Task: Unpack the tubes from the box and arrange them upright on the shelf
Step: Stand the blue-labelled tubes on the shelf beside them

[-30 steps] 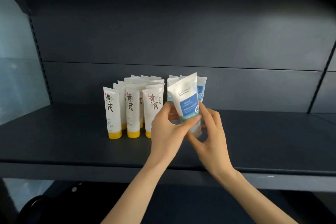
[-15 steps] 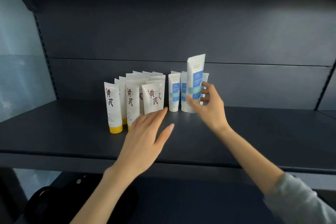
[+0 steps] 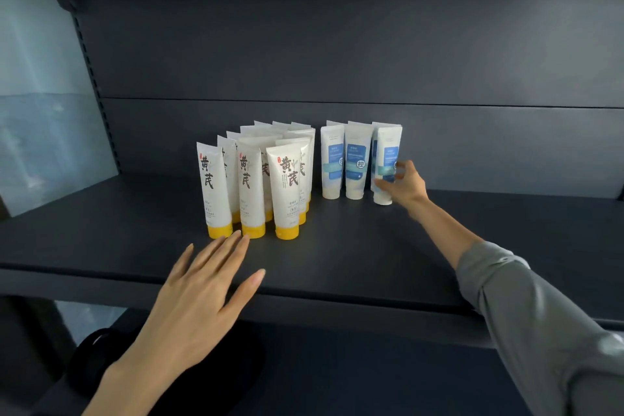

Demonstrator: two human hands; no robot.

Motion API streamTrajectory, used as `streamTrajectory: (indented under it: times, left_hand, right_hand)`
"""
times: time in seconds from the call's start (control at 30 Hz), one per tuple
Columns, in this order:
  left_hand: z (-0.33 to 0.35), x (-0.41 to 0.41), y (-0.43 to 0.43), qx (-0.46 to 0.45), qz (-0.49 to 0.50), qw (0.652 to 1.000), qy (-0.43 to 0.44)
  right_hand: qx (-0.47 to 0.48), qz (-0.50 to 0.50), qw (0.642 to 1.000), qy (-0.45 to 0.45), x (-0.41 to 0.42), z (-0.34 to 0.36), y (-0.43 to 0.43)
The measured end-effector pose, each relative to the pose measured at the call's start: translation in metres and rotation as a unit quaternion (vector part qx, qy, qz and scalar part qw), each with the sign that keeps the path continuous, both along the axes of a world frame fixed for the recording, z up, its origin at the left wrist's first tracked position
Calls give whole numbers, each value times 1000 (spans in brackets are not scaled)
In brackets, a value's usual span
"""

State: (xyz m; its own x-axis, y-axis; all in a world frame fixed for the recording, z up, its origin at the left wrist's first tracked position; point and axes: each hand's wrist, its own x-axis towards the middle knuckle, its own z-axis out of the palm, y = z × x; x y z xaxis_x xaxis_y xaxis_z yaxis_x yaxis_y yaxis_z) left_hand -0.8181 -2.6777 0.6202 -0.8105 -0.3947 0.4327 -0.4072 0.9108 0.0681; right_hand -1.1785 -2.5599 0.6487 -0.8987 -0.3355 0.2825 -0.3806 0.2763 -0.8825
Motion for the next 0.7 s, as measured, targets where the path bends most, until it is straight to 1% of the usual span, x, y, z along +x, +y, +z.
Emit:
streamTrajectory:
  times: [0.1,0.47,0.63,0.7]
  left_hand:
    - [-1,0,0,12,10,1000,3]
    - [-3,-2,-1,39,18,999,23]
    - [-2,3,-3,42,21,999,20]
    - [-2,5,-5,40,18,999,15]
  right_hand:
    - [-9,-1,1000,-15,-6,-3,-4]
    - [-10,-15,1000,-21,-12,-9,-12]
    - [17,-25,999,-26,-9,-4,-5]
    - [58,-22,998,-31,-3,1,3]
